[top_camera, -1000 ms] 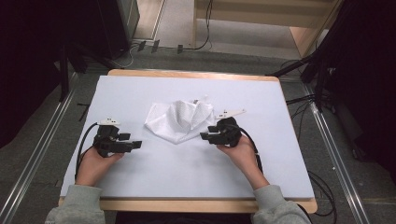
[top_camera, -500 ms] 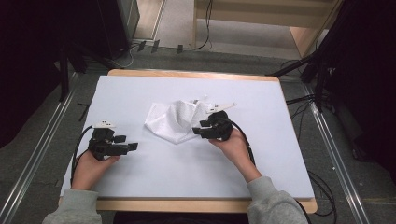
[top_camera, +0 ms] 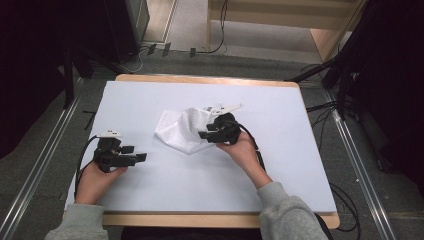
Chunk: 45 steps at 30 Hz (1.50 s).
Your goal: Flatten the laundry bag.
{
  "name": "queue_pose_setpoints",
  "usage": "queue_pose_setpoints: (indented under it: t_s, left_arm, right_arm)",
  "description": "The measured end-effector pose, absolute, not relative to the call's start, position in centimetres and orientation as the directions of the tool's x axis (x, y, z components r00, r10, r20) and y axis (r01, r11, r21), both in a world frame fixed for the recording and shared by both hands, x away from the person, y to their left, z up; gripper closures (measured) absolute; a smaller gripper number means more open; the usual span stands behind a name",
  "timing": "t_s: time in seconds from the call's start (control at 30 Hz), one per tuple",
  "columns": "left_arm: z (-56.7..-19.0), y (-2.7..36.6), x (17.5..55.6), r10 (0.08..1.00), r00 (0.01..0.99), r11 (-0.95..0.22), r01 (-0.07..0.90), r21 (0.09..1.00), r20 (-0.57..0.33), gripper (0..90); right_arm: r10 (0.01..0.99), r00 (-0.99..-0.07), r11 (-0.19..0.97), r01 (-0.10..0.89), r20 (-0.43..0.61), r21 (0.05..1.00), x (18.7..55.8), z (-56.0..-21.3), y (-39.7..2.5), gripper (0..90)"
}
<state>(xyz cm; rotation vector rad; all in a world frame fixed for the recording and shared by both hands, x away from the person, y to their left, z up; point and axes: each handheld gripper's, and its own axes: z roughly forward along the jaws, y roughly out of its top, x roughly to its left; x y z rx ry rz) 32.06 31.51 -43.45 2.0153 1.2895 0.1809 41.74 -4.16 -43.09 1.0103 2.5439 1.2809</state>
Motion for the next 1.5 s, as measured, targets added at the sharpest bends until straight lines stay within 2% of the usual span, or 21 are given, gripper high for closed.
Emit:
queue_pose_setpoints:
  t_s: [0.13,0.33,0.4,0.87,1.5]
  left_arm:
    - [-43.4,31.6,31.9,0.837,0.482,-0.227,0.736,0.638,-0.258,32.4]
    - [-43.5,31.8,31.9,0.838,0.479,-0.223,0.738,0.636,-0.262,32.4]
    - [-43.4,31.8,31.9,0.838,0.479,-0.225,0.740,0.634,-0.261,32.4]
    - [-43.3,31.8,32.1,0.838,0.478,-0.215,0.733,0.645,-0.263,32.4]
    - [-43.1,31.8,33.3,0.832,0.479,-0.206,0.734,0.648,-0.279,32.8]
  right_arm:
    - [0.608,-0.766,0.404,0.523,0.206,0.751,42.3,-43.2,-3.8,64.2]
    - [0.601,-0.767,0.413,0.539,0.225,0.734,42.5,-43.3,-3.6,85.0]
    - [0.594,-0.770,0.413,0.539,0.231,0.734,42.4,-43.2,-3.7,89.1]
    - [0.546,-0.816,0.457,0.482,0.192,0.748,40.2,-41.0,-4.0,89.9]
    - [0.517,-0.835,0.497,0.471,0.187,0.729,37.5,-41.0,-4.6,90.0]
